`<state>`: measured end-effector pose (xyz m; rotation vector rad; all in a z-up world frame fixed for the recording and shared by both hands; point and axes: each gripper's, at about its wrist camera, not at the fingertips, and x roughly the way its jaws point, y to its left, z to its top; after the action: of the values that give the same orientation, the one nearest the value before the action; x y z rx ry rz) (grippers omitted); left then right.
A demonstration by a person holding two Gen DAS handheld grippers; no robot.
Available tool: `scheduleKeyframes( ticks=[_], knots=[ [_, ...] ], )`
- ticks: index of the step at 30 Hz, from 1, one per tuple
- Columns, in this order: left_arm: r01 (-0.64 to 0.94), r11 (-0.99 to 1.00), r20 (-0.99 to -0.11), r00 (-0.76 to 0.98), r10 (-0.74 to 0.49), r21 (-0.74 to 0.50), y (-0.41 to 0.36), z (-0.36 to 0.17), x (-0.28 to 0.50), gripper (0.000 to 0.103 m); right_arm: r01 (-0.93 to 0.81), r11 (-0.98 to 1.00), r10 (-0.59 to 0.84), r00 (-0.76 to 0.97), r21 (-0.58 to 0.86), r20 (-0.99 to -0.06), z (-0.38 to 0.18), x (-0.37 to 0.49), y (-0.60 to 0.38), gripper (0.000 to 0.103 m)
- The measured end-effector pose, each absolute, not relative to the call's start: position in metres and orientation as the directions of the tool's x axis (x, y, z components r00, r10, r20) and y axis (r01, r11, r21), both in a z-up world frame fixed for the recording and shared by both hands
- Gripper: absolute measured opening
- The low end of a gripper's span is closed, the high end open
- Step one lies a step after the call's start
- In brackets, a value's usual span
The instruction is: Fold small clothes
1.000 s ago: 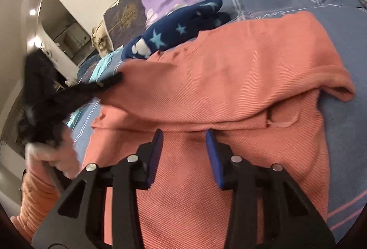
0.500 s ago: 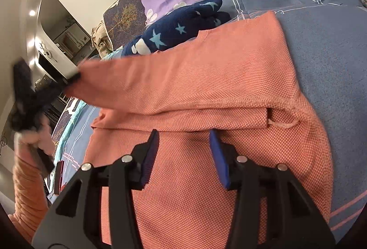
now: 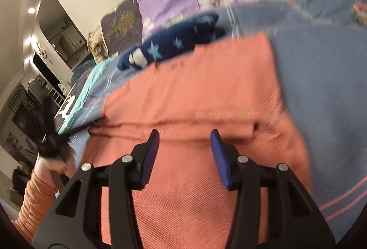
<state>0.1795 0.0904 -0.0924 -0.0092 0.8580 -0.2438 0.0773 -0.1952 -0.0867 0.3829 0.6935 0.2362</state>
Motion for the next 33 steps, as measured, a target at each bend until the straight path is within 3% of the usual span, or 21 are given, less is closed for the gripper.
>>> scheduleKeyframes(
  ticks=[1, 3, 4, 5, 7, 14, 21, 25, 29, 33],
  knots=[
    [0.211, 0.972, -0.748, 0.629, -0.214, -0.1, 0.09, -0.09, 0.179, 0.045, -0.061, 0.917, 0.303, 0.749, 0.394, -0.589, -0.087, 0.079, -0.199, 0.048],
    [0.212, 0.974, -0.755, 0.626, -0.195, -0.076, 0.088, -0.09, 0.18, 0.046, 0.088, 0.953, 0.16, 0.668, 0.291, -0.727, -0.106, 0.092, -0.21, 0.047],
    [0.213, 0.975, -0.754, 0.63, -0.185, -0.061, 0.086, -0.09, 0.179, 0.046, 0.127, 0.945, 0.151, 0.646, 0.301, -0.749, -0.115, 0.095, -0.218, 0.028],
    [0.212, 0.976, -0.752, 0.634, -0.178, -0.053, 0.086, -0.09, 0.178, 0.047, 0.136, 0.923, 0.185, 0.662, 0.36, -0.726, -0.115, 0.091, -0.228, 0.025],
    [0.204, 0.978, -0.748, 0.642, -0.168, -0.045, 0.087, -0.087, 0.173, 0.048, 0.141, 0.93, 0.165, 0.663, 0.339, -0.73, -0.114, 0.088, -0.229, 0.02],
    [0.19, 0.967, -0.671, 0.697, -0.254, -0.168, 0.12, -0.057, 0.131, 0.055, 0.128, 0.926, 0.18, 0.677, 0.356, -0.713, -0.116, 0.083, -0.232, 0.021],
    [0.179, 0.981, -0.777, 0.607, -0.17, -0.075, 0.123, -0.095, 0.122, 0.059, 0.132, 0.932, 0.161, 0.682, 0.336, -0.714, -0.11, 0.078, -0.226, 0.022],
    [0.154, 0.985, -0.763, 0.627, -0.157, -0.076, 0.129, -0.089, 0.116, 0.06, 0.162, 0.903, 0.188, 0.685, 0.399, -0.704, -0.111, 0.072, -0.238, 0.021],
    [0.204, 0.97, -0.754, 0.614, -0.234, -0.135, 0.135, -0.085, 0.091, 0.06, 0.149, 0.866, 0.259, 0.683, 0.477, -0.683, -0.107, 0.048, -0.252, 0.025],
    [0.234, 0.953, -0.751, 0.59, -0.297, -0.193, 0.139, -0.086, 0.058, 0.06, 0.114, 0.879, 0.27, 0.681, 0.463, -0.68, -0.099, 0.015, -0.258, 0.029]
  ],
)
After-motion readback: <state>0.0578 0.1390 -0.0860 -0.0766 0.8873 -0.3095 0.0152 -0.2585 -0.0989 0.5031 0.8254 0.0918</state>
